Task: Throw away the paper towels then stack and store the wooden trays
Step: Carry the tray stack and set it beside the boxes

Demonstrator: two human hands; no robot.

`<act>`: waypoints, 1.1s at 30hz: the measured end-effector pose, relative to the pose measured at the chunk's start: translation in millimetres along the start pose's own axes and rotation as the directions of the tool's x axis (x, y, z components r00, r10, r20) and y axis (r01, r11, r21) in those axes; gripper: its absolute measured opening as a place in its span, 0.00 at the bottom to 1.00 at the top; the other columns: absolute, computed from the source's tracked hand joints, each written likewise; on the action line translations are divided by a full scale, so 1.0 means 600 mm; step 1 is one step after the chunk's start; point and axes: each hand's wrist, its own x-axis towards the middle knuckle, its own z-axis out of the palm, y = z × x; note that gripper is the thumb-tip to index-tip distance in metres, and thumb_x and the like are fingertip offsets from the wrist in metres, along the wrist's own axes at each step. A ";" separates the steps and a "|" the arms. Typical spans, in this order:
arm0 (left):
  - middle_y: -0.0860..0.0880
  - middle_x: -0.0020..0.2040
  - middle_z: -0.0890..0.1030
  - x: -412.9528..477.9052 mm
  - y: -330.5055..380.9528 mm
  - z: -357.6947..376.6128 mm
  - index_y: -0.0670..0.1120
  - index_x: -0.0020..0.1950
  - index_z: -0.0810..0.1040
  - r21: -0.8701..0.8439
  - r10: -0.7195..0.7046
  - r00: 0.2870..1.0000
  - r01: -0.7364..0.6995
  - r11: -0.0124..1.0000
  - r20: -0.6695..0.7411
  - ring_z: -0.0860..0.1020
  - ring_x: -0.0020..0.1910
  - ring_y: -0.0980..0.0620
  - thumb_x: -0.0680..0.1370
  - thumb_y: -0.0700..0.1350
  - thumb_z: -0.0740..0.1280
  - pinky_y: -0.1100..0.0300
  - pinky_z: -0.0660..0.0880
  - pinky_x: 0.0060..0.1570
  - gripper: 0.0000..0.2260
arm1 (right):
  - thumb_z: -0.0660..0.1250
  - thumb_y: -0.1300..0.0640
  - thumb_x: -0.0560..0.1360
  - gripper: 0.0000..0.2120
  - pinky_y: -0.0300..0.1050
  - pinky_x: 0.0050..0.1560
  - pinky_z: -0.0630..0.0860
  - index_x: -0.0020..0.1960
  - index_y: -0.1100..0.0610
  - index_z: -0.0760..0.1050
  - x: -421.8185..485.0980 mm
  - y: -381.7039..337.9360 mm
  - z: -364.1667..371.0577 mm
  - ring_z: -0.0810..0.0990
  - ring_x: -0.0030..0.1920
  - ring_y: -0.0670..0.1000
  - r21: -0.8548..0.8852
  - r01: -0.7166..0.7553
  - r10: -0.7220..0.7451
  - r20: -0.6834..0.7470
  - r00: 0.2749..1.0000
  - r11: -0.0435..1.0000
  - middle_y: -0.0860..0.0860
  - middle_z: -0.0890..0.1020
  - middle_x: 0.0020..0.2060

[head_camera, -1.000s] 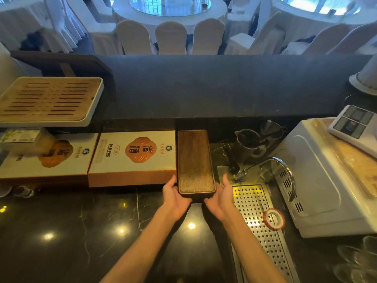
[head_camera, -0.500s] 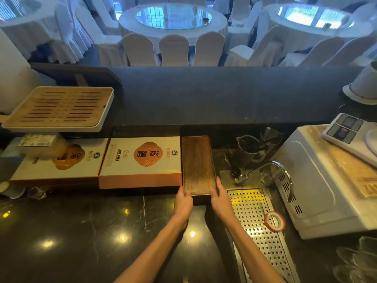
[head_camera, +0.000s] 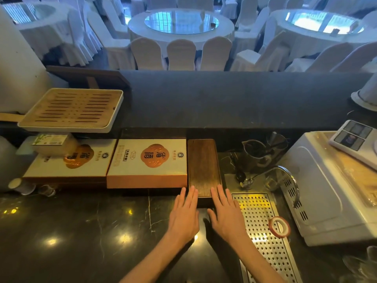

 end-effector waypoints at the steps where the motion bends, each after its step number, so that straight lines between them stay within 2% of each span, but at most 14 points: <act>1: 0.50 0.81 0.44 0.001 0.000 0.000 0.48 0.80 0.43 0.014 0.001 1.000 -0.001 1.000 0.006 0.39 0.79 0.49 0.82 0.50 0.56 0.49 0.47 0.79 0.30 | 0.52 0.39 0.80 0.35 0.56 0.78 0.51 0.79 0.47 0.40 0.002 -0.002 -0.001 0.45 0.79 0.55 -0.005 -0.003 0.003 0.005 1.000 1.000 0.49 0.44 0.80; 7: 0.49 0.81 0.42 0.003 -0.013 0.003 0.49 0.80 0.42 0.149 0.033 0.999 -0.036 0.988 0.016 0.39 0.79 0.45 0.82 0.50 0.57 0.45 0.44 0.79 0.32 | 0.55 0.41 0.79 0.35 0.55 0.77 0.54 0.79 0.47 0.41 -0.003 -0.004 -0.003 0.51 0.79 0.56 -0.003 0.002 -0.002 -0.006 1.000 1.000 0.50 0.46 0.80; 13: 0.50 0.81 0.42 0.002 -0.019 0.017 0.51 0.80 0.42 0.140 0.034 0.999 -0.033 0.990 -0.004 0.38 0.78 0.40 0.79 0.51 0.62 0.41 0.41 0.77 0.36 | 0.55 0.41 0.80 0.33 0.54 0.75 0.60 0.79 0.48 0.46 -0.002 -0.011 -0.021 0.61 0.76 0.55 -0.024 -0.004 0.004 0.008 1.000 1.000 0.51 0.51 0.80; 16: 0.50 0.81 0.42 0.002 -0.024 0.014 0.52 0.79 0.41 0.156 0.035 0.999 -0.039 0.987 0.032 0.41 0.79 0.38 0.79 0.50 0.63 0.40 0.40 0.77 0.37 | 0.56 0.42 0.79 0.31 0.54 0.72 0.65 0.78 0.49 0.52 0.002 -0.013 -0.039 0.67 0.73 0.55 -0.049 0.016 -0.015 0.026 1.000 0.999 0.52 0.57 0.78; 18: 0.51 0.81 0.46 0.009 -0.028 -0.005 0.53 0.80 0.46 0.135 0.043 0.996 -0.053 0.989 0.077 0.47 0.79 0.37 0.79 0.50 0.63 0.38 0.43 0.77 0.35 | 0.57 0.43 0.79 0.29 0.57 0.72 0.63 0.77 0.49 0.56 0.014 -0.016 -0.061 0.66 0.73 0.55 -0.068 0.029 -0.025 0.069 0.997 0.997 0.52 0.62 0.77; 20: 0.52 0.80 0.54 0.017 -0.032 -0.041 0.54 0.79 0.54 0.028 0.056 0.990 -0.060 0.998 0.129 0.54 0.79 0.40 0.79 0.48 0.63 0.37 0.47 0.76 0.30 | 0.58 0.44 0.79 0.28 0.60 0.75 0.59 0.77 0.49 0.58 0.026 -0.021 -0.088 0.60 0.76 0.57 -0.061 0.033 -0.024 0.146 0.989 0.998 0.52 0.65 0.75; 22: 0.51 0.78 0.62 0.015 -0.040 -0.073 0.54 0.77 0.59 -0.025 0.078 0.992 -0.076 0.997 0.104 0.60 0.77 0.45 0.80 0.47 0.63 0.39 0.55 0.76 0.26 | 0.59 0.45 0.79 0.28 0.59 0.75 0.60 0.77 0.49 0.59 0.024 -0.026 -0.111 0.58 0.77 0.58 -0.017 0.027 -0.024 0.181 0.983 0.999 0.52 0.67 0.74; 24: 0.50 0.73 0.70 -0.009 -0.059 -0.093 0.52 0.75 0.63 -0.019 0.035 0.999 -0.036 0.999 -0.015 0.69 0.72 0.48 0.80 0.48 0.63 0.45 0.67 0.71 0.24 | 0.60 0.45 0.79 0.26 0.55 0.71 0.67 0.75 0.48 0.61 0.001 -0.033 -0.127 0.67 0.73 0.55 0.050 0.006 -0.014 0.157 0.987 0.999 0.52 0.71 0.71; 26: 0.48 0.65 0.77 -0.049 -0.088 -0.103 0.50 0.70 0.69 0.000 -0.024 0.995 0.024 1.000 -0.094 0.77 0.63 0.47 0.80 0.51 0.61 0.48 0.76 0.59 0.18 | 0.60 0.45 0.79 0.24 0.53 0.66 0.73 0.73 0.46 0.64 -0.038 -0.040 -0.135 0.74 0.67 0.53 0.090 -0.015 0.002 0.145 0.989 0.996 0.52 0.75 0.67; 28: 0.47 0.58 0.80 -0.090 -0.121 -0.110 0.49 0.64 0.73 0.047 -0.065 0.993 0.070 0.996 -0.098 0.80 0.56 0.46 0.80 0.54 0.59 0.49 0.77 0.51 0.16 | 0.60 0.44 0.79 0.23 0.52 0.65 0.73 0.73 0.45 0.65 -0.078 -0.044 -0.142 0.75 0.66 0.53 0.083 -0.030 0.017 0.158 0.987 0.996 0.52 0.76 0.66; 33: 0.48 0.53 0.80 -0.150 -0.180 -0.157 0.49 0.58 0.76 0.120 -0.054 0.986 0.073 0.990 -0.157 0.80 0.50 0.49 0.80 0.55 0.61 0.53 0.77 0.47 0.13 | 0.61 0.43 0.79 0.29 0.54 0.72 0.66 0.77 0.47 0.58 -0.143 -0.066 -0.190 0.66 0.73 0.53 0.066 0.000 -0.011 0.167 0.986 0.998 0.52 0.69 0.73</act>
